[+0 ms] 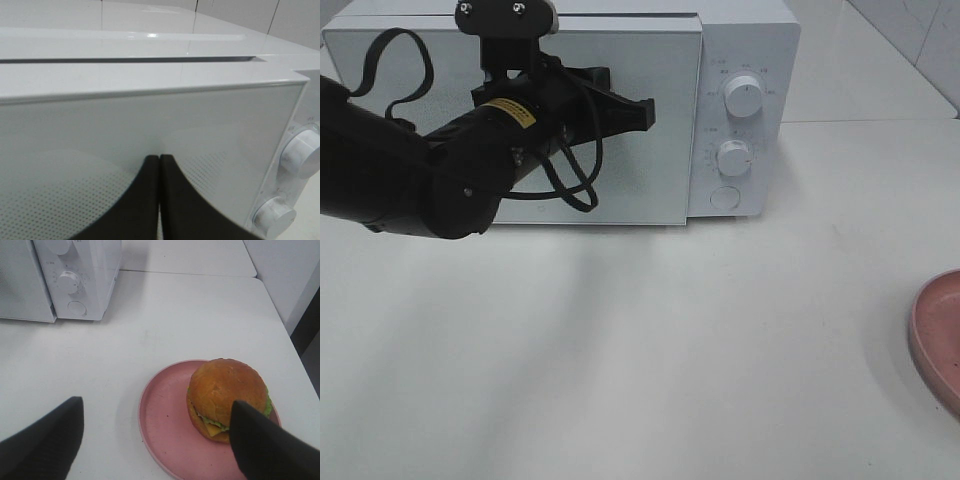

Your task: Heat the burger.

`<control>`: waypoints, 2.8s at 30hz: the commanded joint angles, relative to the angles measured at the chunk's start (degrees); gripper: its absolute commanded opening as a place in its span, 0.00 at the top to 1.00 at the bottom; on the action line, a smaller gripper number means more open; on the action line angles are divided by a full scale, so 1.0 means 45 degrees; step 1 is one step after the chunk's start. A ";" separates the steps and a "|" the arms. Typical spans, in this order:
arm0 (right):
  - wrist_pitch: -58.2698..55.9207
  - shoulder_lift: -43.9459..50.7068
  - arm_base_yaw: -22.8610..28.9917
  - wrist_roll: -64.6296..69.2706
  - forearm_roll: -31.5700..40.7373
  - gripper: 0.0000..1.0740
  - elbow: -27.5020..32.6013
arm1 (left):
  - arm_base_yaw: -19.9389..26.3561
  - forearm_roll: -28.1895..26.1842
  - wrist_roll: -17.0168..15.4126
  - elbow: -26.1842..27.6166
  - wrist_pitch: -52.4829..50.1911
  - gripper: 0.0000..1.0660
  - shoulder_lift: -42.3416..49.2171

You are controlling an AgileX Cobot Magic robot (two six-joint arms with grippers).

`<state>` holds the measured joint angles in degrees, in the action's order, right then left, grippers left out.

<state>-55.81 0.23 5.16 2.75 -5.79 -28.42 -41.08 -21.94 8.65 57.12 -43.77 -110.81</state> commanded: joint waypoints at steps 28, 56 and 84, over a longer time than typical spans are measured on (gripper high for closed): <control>0.0178 0.0318 -0.0076 -0.0127 0.0051 0.30 0.0025 | -0.0879 -0.0216 0.0102 -0.1082 0.7576 0.43 0.2419; 0.0178 0.0318 -0.0076 -0.0127 0.0051 0.30 0.0025 | 0.2967 0.1808 -0.0942 -0.1197 2.1059 0.06 0.7105; 0.0178 0.0318 -0.0076 -0.0127 0.0051 0.30 0.0025 | 0.8467 0.3489 -0.0891 -0.5093 2.3759 0.06 1.5470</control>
<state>-55.81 0.23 5.16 2.75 -5.79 -28.42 -3.21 -6.19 4.76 35.41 62.85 -43.37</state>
